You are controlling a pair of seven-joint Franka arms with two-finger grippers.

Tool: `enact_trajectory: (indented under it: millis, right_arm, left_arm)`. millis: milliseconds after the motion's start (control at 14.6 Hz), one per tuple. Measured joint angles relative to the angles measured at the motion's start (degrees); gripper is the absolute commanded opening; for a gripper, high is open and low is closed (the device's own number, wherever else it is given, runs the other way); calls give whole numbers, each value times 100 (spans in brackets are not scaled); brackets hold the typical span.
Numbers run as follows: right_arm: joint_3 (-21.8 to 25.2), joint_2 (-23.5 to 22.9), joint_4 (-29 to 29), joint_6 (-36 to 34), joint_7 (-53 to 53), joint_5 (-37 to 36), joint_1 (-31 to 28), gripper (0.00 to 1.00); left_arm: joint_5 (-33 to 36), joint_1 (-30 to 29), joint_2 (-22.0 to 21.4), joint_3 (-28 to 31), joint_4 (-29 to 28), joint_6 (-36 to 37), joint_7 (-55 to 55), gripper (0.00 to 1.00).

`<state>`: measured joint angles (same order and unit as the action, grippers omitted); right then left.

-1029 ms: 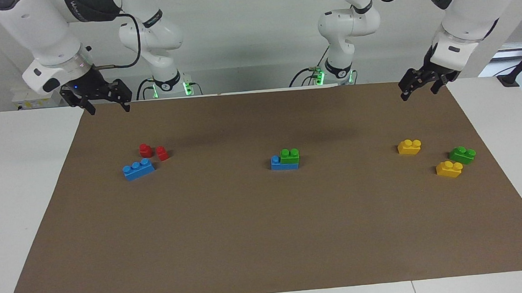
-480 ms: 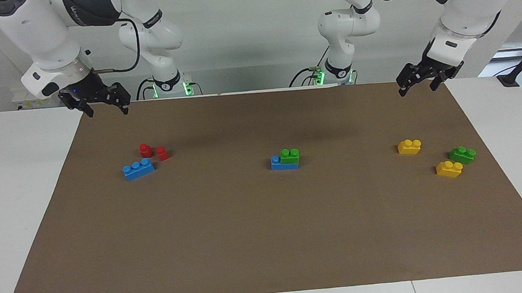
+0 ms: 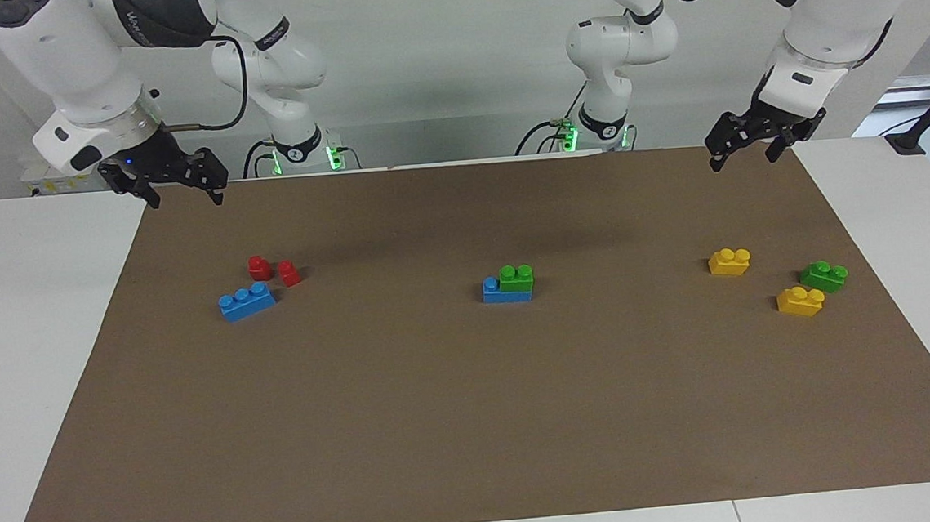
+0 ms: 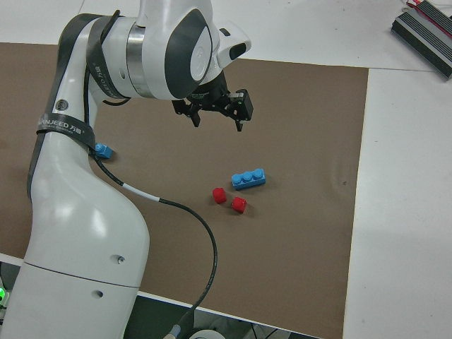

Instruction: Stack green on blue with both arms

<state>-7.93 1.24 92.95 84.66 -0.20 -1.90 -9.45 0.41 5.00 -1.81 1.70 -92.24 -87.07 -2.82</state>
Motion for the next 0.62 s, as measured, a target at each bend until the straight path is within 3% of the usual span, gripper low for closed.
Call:
enact_trajectory:
  millis: [618]
  right_arm:
    - [2, -43, -10, 344, 0, 0, -5, 100]
  left_arm:
    - [0, -2, 0, 5, 0, -51, 97, 100]
